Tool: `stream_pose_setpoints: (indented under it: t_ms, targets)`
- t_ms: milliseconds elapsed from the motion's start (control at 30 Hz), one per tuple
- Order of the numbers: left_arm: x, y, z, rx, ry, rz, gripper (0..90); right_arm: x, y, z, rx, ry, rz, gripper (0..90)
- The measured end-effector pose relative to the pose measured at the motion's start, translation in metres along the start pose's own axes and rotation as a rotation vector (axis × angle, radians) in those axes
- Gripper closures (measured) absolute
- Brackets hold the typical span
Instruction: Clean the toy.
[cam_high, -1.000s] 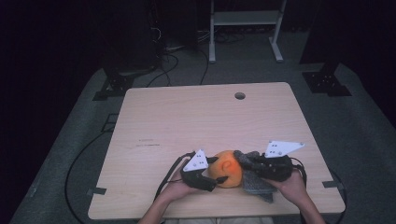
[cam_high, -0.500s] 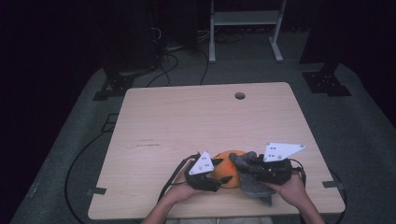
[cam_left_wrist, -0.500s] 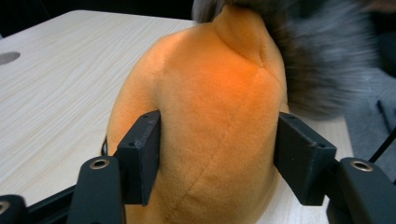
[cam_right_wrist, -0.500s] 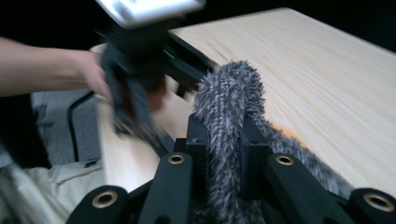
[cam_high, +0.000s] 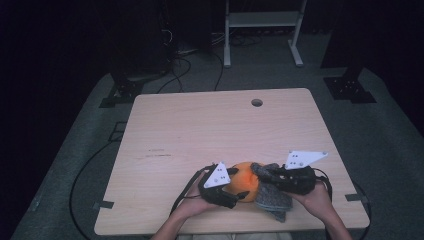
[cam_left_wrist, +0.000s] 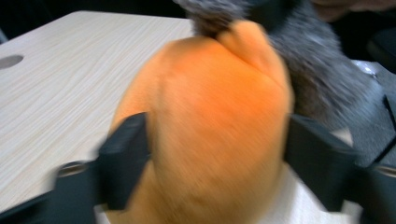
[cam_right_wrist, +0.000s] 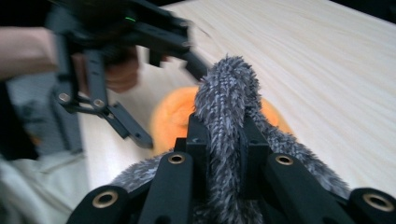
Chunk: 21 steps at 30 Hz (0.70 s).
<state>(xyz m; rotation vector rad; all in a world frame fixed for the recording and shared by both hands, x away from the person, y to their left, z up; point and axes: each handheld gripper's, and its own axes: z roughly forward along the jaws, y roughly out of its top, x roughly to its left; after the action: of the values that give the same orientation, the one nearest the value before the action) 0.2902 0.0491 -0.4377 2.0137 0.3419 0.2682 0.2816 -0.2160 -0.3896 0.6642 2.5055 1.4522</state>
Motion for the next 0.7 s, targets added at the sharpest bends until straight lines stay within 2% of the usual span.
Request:
stream_pose_setpoints:
  t_ms: [33,100,167,233,300,333,400,467,500,533,600,667,700]
  targets:
    - [0.002,-0.001,0.002,0.003,-0.002,-0.009,12.5,0.001,0.001,0.001,-0.017,0.027,0.005,77.2]
    - [0.003,-0.005,0.003,-0.005,-0.012,-0.023,14.1,0.005,0.004,0.003,-0.034,0.054,-0.004,77.1]
    - [0.005,-0.004,0.001,-0.008,-0.006,-0.043,24.3,0.007,0.007,0.006,-0.035,0.041,-0.018,77.1]
    - [0.006,-0.002,-0.005,-0.040,0.025,-0.039,33.8,0.005,0.009,0.006,-0.061,0.033,-0.012,77.1]
    - [0.008,0.001,-0.012,-0.075,0.049,-0.056,39.0,0.001,0.010,0.005,-0.096,0.044,0.012,77.2]
    - [0.010,0.001,-0.016,-0.090,0.077,-0.059,40.0,-0.002,0.009,0.006,-0.107,0.038,0.015,77.1]
    - [0.016,0.000,-0.021,-0.093,0.126,-0.082,40.5,-0.008,0.004,0.011,-0.071,0.019,0.037,77.1]
    - [0.021,-0.003,-0.024,-0.099,0.155,-0.113,40.5,-0.016,-0.008,0.023,0.010,-0.010,0.057,77.0]
    - [0.021,-0.003,-0.023,-0.086,0.154,-0.104,40.3,-0.019,-0.013,0.028,0.041,-0.017,0.069,76.9]
    - [0.018,-0.003,-0.022,-0.077,0.157,-0.089,40.0,-0.020,-0.014,0.029,0.043,-0.017,0.078,76.8]
    - [0.013,-0.001,-0.017,-0.058,0.139,-0.064,39.2,-0.017,-0.007,0.022,-0.018,-0.010,0.072,76.8]
    - [0.006,-0.001,-0.010,-0.044,0.113,-0.041,37.6,-0.013,0.002,0.014,-0.100,0.026,0.073,76.8]
    - [0.006,-0.001,-0.010,-0.044,0.113,-0.041,36.0,-0.013,0.002,0.014,-0.100,0.026,0.073,76.8]
